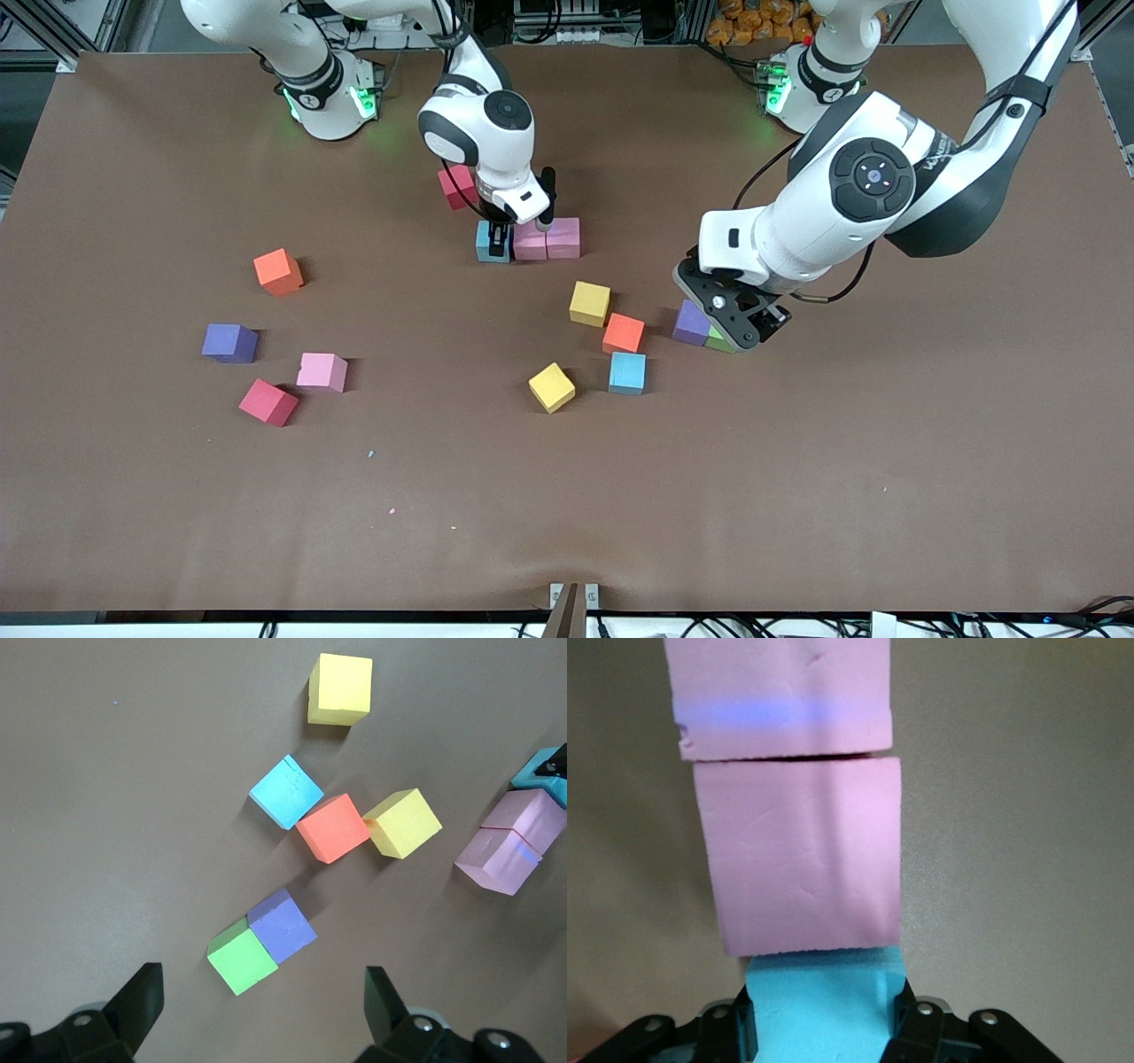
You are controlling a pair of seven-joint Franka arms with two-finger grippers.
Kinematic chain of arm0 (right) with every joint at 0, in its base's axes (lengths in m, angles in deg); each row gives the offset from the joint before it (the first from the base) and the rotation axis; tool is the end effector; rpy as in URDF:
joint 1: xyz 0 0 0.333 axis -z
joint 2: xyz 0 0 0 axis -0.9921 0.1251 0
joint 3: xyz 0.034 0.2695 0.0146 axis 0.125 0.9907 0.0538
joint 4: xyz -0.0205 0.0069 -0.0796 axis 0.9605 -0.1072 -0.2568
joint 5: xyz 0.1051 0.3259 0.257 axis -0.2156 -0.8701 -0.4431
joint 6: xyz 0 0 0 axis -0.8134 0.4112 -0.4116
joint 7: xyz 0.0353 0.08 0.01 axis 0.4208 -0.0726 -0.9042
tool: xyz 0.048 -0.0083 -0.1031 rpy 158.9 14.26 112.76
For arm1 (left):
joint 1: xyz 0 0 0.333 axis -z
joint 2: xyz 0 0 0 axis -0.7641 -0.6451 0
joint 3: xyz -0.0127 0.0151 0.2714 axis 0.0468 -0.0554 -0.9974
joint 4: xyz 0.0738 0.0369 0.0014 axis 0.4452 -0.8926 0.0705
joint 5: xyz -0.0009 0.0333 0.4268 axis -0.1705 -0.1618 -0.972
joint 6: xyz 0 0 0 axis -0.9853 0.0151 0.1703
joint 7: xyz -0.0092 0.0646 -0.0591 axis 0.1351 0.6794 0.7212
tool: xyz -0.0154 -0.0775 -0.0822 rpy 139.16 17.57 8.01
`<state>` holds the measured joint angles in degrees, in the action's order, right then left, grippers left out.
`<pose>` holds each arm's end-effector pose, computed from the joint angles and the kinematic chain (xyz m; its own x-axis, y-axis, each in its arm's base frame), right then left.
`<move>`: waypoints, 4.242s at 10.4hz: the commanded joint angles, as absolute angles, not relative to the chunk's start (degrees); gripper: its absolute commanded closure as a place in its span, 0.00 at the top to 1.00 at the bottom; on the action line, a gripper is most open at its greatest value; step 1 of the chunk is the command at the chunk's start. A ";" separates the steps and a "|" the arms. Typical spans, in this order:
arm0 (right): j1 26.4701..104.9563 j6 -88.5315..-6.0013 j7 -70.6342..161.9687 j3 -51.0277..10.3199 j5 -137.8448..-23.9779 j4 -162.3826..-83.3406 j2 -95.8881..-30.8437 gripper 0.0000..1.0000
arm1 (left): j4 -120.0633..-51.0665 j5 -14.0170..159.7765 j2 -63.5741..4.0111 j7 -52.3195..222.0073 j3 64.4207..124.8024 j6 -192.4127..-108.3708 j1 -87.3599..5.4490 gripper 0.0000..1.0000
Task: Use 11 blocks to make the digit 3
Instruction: 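Release the blue cube and lift the right gripper away, then grasp the magenta cube with the right gripper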
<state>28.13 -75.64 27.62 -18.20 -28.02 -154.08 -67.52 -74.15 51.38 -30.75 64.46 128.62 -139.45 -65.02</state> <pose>0.3315 0.4129 0.1207 0.0437 0.9844 -0.1707 0.9947 -0.0268 0.0996 0.5891 -0.3349 0.4152 0.6313 -0.7729 0.0636 -0.7725 -0.6196 0.1388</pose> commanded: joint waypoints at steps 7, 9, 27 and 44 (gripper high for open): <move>27.70 -75.61 28.02 -17.01 -28.07 -152.60 -64.77 0.03 | -73.57 52.99 -30.09 62.84 128.76 -138.79 -65.91 1.00; 27.79 -75.61 28.02 -17.01 -28.33 -152.16 -64.68 0.04 | -73.57 52.99 -30.18 62.92 128.84 -138.79 -65.48 1.00; 36.30 -51.30 36.09 -17.45 -38.95 -152.86 -80.94 1.00 | -73.48 53.69 -30.70 62.92 128.67 -137.91 -67.14 1.00; 29.64 -65.66 61.16 -17.19 -54.35 -169.64 -80.33 1.00 | -73.48 55.98 -30.35 62.84 128.67 -137.82 -68.11 1.00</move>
<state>30.01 -63.30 60.53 -17.05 -53.05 -167.27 -79.26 -73.65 54.49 -31.00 64.34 128.43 -138.91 -67.55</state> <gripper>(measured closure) 0.000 0.000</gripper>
